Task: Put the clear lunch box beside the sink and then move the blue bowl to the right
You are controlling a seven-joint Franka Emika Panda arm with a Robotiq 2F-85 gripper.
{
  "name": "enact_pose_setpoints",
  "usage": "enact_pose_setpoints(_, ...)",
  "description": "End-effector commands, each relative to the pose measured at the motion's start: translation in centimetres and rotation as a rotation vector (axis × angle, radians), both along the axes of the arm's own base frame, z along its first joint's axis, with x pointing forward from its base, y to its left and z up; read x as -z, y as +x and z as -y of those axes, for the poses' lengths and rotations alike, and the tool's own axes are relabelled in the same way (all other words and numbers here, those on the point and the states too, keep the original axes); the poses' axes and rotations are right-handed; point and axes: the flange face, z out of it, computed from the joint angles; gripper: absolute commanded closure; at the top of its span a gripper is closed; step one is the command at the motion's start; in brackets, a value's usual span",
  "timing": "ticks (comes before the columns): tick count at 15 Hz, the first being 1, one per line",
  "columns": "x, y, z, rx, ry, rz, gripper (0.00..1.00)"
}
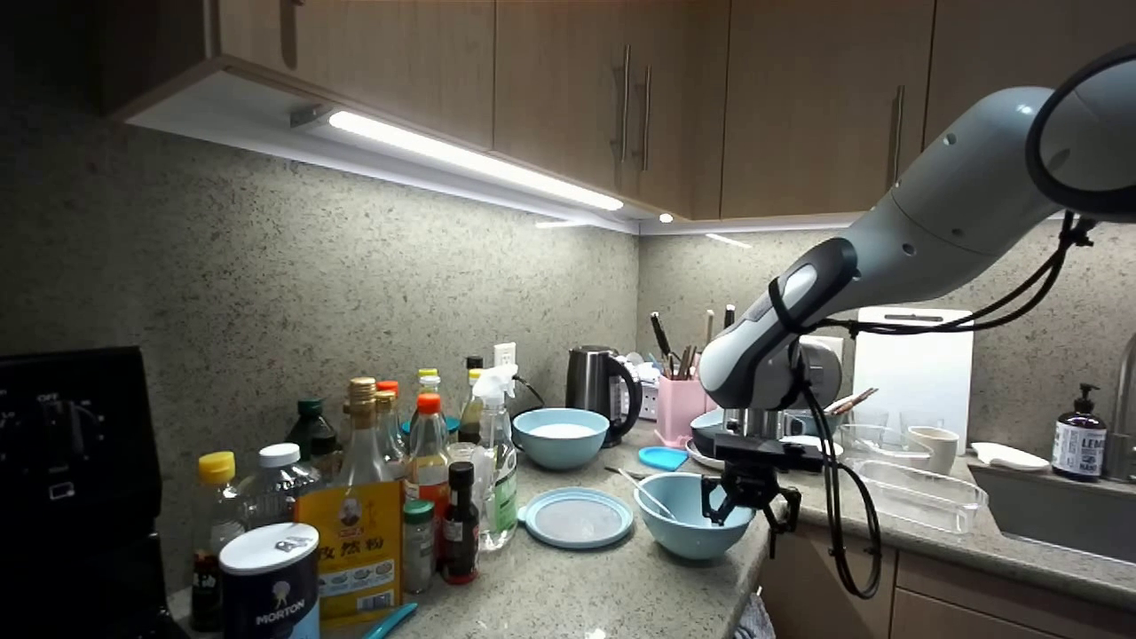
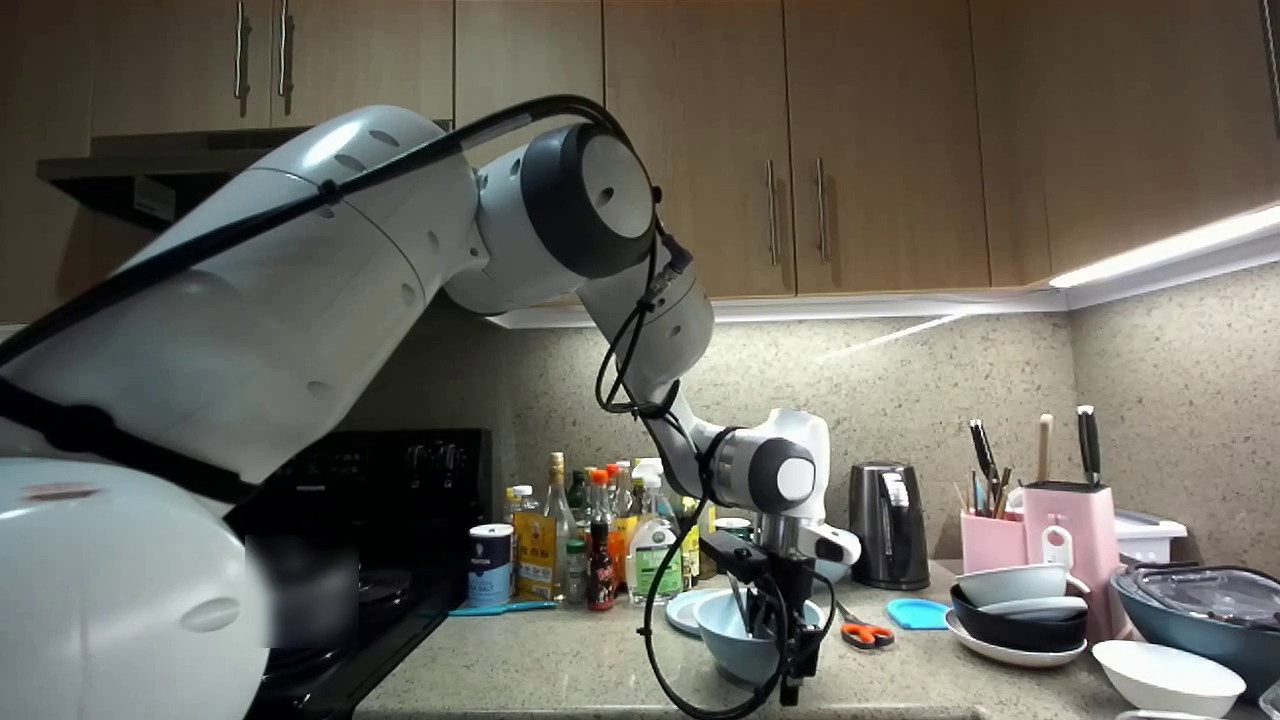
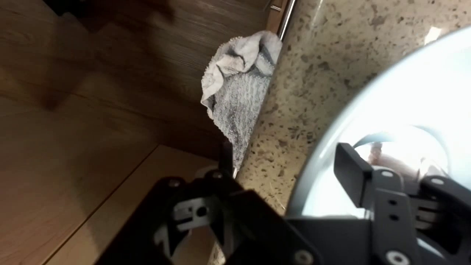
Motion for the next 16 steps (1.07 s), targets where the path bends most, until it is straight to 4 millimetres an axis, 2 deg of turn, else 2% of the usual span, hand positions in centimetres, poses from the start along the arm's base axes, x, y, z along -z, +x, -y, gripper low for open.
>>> enact_pose_setpoints(1,-0.4,0.5,-0.9,0.0,-0.057,-0.028,0.01)
enact_pose_setpoints(4,-2.0,1.0,-1.7,-0.002,-0.109,0.0,0.0)
enact_pose_setpoints(10,-7.4,1.4,-3.6,-0.012,-0.289,0.06,0.0)
enact_pose_setpoints(16,-13.1,-1.0,-6.0,-0.07,-0.372,0.149,0.0)
